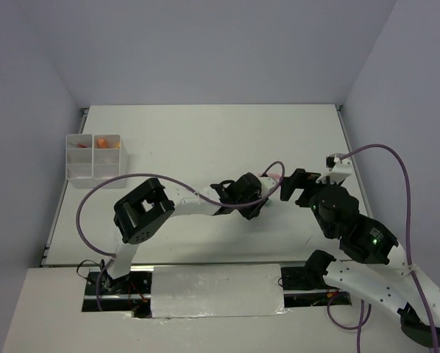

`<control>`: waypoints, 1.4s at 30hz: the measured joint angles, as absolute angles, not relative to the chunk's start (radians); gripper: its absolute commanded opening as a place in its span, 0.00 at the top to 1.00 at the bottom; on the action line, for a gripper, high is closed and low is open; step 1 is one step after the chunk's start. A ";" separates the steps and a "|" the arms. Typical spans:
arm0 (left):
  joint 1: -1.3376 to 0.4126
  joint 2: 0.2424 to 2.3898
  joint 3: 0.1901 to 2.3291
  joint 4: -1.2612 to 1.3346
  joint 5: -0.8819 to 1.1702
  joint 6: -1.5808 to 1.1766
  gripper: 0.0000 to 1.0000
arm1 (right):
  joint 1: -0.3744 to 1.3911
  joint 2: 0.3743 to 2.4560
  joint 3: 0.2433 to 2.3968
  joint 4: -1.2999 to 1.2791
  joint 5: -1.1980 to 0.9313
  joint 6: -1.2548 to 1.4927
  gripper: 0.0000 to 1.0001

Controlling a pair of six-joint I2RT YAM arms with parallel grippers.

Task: Sort the stationery into containers
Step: Pick up the stationery from the center of the board, then place the stationery in the storage box.

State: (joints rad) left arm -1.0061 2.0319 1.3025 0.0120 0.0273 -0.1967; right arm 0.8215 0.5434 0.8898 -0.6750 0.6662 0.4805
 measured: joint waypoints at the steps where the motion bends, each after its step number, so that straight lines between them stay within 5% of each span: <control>1: -1.007 2.032 1.306 0.008 0.027 -0.197 0.89 | 0.822 0.542 0.890 -0.675 0.666 0.478 0.00; 3: -1.007 2.032 1.306 0.006 0.012 -0.204 1.00 | 0.822 0.537 0.890 -0.675 0.666 0.476 0.00; 13: -0.900 1.885 1.207 -0.123 -0.136 -0.273 1.00 | 0.822 0.519 0.896 -0.669 0.661 0.466 0.00; 22: -0.270 1.328 0.981 -0.167 -0.414 -0.670 1.00 | 0.822 0.563 0.867 -0.541 0.617 0.442 0.00; 27: -0.089 1.111 0.895 -0.275 -0.610 -0.927 1.00 | 0.820 0.677 0.809 -0.437 0.537 0.423 0.00; 33: 0.157 1.157 0.870 -0.343 -0.634 -1.066 1.00 | 0.816 0.751 0.767 -0.361 0.448 0.394 0.00; 42: 0.263 1.262 0.945 -0.332 -0.649 -1.049 0.98 | 0.810 0.742 0.744 -0.286 0.358 0.375 0.00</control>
